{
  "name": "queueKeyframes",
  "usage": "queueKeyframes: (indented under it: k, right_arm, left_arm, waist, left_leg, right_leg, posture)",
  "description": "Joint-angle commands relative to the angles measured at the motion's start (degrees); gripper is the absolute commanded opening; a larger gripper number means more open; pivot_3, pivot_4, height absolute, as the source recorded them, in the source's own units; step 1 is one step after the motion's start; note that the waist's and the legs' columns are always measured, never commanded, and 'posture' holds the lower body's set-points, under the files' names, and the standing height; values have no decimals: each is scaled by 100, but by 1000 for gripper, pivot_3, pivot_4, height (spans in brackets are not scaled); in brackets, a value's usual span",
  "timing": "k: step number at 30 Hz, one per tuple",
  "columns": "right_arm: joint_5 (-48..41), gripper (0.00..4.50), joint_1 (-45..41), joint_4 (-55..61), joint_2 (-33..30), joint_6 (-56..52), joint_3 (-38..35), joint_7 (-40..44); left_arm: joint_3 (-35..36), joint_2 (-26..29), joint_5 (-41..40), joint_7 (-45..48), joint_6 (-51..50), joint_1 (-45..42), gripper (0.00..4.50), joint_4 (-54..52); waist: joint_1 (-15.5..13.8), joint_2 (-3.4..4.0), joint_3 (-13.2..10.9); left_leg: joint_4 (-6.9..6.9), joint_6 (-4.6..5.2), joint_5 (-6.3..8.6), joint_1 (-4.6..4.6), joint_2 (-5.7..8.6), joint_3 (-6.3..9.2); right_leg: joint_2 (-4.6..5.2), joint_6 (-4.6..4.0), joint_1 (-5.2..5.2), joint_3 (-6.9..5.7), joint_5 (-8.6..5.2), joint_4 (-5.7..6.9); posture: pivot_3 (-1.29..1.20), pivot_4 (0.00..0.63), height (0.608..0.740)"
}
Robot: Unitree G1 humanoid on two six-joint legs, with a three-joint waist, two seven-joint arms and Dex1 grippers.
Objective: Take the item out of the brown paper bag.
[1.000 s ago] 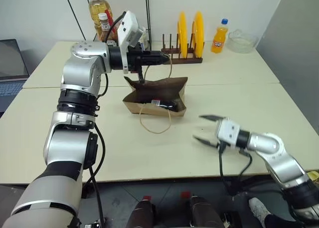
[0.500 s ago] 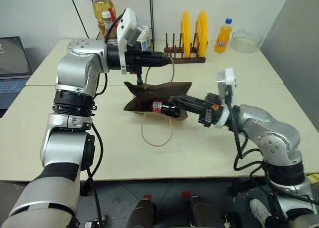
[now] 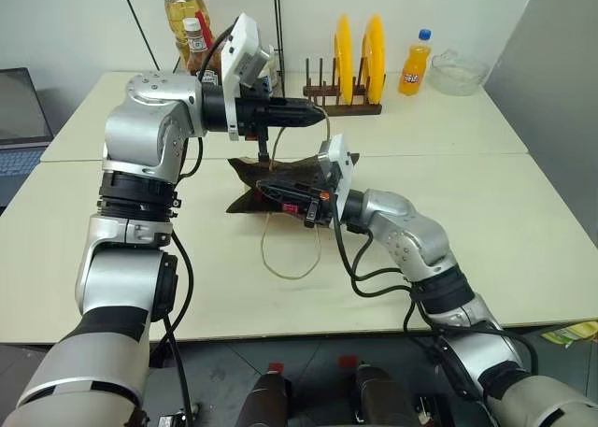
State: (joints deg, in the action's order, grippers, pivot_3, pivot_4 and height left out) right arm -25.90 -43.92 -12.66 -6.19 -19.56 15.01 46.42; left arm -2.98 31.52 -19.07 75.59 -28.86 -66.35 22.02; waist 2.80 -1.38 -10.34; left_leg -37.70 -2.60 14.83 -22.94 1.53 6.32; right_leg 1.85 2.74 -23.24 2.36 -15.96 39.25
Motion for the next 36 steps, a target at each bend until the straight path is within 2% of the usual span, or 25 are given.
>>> queueKeyframes:
  k: [1, 9, 12, 15, 19, 28, 36]
  right_arm:
    - [845, 12, -336, -681, 0, 617, 82, -349]
    - [2394, 12, -582, -1263, -111, 1075, 415, -1150]
    - [2988, 12, -504, -1150, -316, 1222, 798, -1078]
    - [3224, 12, -398, -934, -496, 1176, 1004, -830]
    - [3266, 1190, -370, -641, -626, 915, 1047, -465]
    - [3361, 4385, -346, -469, -787, 541, 1145, 23]
    - [3891, 4451, -477, -1135, -797, 497, 1303, -206]
  left_arm:
    - [126, 84, -141, -40, -43, -6, 0, -296]
    - [100, 91, -204, -56, -127, 87, 0, -447]
    - [79, 79, -211, -54, -114, 92, 0, -442]
    - [73, 70, -203, -46, -86, 84, 0, -405]
    - [61, 55, -179, -36, -29, 79, 0, -340]
    - [29, 28, -153, -19, 37, 70, 0, -286]
    - [-24, 14, -143, -20, 55, 91, 0, -330]
  waist:
    - [17, 1, -1]
    - [34, 1, -1]
    - [34, 1, -1]
    - [35, 1, -1]
    - [35, 1, -1]
    - [37, 1, -1]
    - [33, 1, 0]
  left_leg:
    - [0, 0, 0, 0, 0, 0]
    - [-1, -4, -2, 1, 1, -3]
    - [-1, -4, -2, 1, 2, -5]
    - [-2, -4, -2, 1, 4, -5]
    - [-3, -4, -2, 1, 3, -4]
    - [-4, -3, -2, 1, 3, -3]
    - [-6, -3, -2, 2, 3, -3]
  right_leg:
    - [0, 0, 0, 0, 0, 1]
    - [2, 0, -7, 4, 0, 12]
    - [2, 0, -7, 5, 0, 13]
    - [2, 0, -7, 6, 0, 14]
    - [2, 0, -6, 5, 0, 14]
    - [2, 0, -6, 4, 0, 15]
    - [3, 0, -5, 4, 0, 17]
  posture:
    - [0, 150, 740]
    - [0, 150, 740]
    - [0, 150, 740]
    - [0, 150, 740]
    - [0, 150, 740]
    - [0, 150, 740]
    - [0, 150, 740]
